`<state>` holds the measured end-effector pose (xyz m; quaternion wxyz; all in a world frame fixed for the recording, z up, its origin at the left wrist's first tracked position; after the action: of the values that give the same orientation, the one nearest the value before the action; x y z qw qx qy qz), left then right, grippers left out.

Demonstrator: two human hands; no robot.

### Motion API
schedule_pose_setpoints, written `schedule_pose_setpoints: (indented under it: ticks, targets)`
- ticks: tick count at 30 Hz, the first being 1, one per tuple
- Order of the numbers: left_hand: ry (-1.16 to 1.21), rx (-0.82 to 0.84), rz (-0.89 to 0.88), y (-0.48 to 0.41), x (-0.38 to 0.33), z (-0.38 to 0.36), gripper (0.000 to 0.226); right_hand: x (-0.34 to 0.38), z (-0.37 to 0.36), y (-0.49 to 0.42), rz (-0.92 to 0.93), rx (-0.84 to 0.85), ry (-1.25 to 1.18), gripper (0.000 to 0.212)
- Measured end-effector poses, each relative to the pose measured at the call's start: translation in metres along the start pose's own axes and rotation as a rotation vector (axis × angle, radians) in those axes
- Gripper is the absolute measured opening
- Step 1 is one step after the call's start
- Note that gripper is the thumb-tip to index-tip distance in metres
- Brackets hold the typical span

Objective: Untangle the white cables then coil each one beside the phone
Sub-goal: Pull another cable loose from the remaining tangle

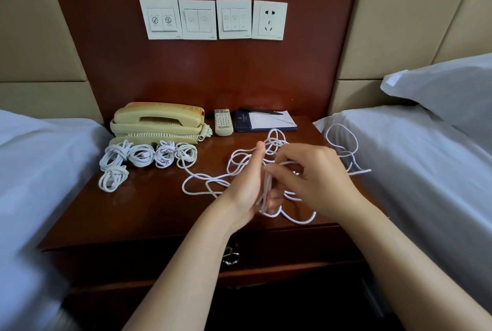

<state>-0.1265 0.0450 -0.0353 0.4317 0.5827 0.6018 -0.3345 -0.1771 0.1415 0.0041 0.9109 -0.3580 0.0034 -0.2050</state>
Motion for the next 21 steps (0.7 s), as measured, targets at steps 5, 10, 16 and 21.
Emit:
schedule_pose_setpoints:
  ticks: [5, 10, 16, 21]
  targets:
    - [0.043, 0.086, 0.058, 0.007, 0.001, -0.008, 0.071, -0.024, -0.009, -0.004, -0.149, 0.081, -0.23, 0.027]
    - [0.181, 0.128, 0.007, 0.013, 0.0, -0.01, 0.067, -0.04, -0.02, -0.002, -0.194, 0.142, -0.258, 0.041]
    - [0.462, 0.084, -0.107, 0.018, -0.009, -0.005, 0.066, -0.043, -0.031, 0.012, -0.276, 0.446, -0.04, 0.049]
    - [0.695, 0.004, -0.179, 0.014, -0.013, 0.001, 0.063, -0.018, -0.019, 0.018, -0.236, 0.514, 0.303, 0.048]
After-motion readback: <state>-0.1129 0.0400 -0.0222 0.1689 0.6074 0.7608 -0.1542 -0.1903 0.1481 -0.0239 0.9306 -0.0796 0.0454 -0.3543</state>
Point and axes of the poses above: each hand's wrist, its own y-axis away from the middle knuckle, its own z-axis out of the back of the hand, x = y × z, the point moved 3 cm from there along -y, towards the middle knuckle, and after that the axes turned 13 degrees about y, right-handed, at the moved point
